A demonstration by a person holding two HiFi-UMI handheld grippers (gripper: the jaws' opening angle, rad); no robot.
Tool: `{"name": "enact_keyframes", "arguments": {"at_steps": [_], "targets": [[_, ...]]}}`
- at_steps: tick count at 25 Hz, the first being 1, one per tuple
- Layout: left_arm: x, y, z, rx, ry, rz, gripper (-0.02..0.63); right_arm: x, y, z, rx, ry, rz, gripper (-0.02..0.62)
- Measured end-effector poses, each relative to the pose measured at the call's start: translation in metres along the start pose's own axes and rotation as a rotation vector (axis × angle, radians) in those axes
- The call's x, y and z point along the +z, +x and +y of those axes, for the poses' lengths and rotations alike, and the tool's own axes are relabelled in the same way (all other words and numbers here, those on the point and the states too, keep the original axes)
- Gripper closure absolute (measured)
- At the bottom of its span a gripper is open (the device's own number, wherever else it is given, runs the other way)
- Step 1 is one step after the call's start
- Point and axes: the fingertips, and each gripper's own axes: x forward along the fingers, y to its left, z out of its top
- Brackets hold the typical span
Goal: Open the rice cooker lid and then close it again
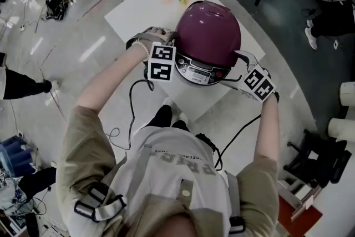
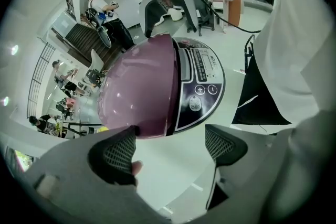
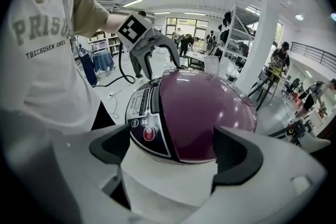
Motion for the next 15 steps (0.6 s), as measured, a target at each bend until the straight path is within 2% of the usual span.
{"name": "enact_keyframes", "arguments": {"at_steps": [6,15], "targets": [[-0.003,0.009,-0.008,-0.032,0.019,0.022,0.183,-0.010,0.007,0.006,0.046,0.008,0.033,0.127],[-0.005,0.011,-0.010,-0.043,0.046,0.040,0.175,-0.009,0.008,0.007,0.073,0.011,0.027,0.129]]}}
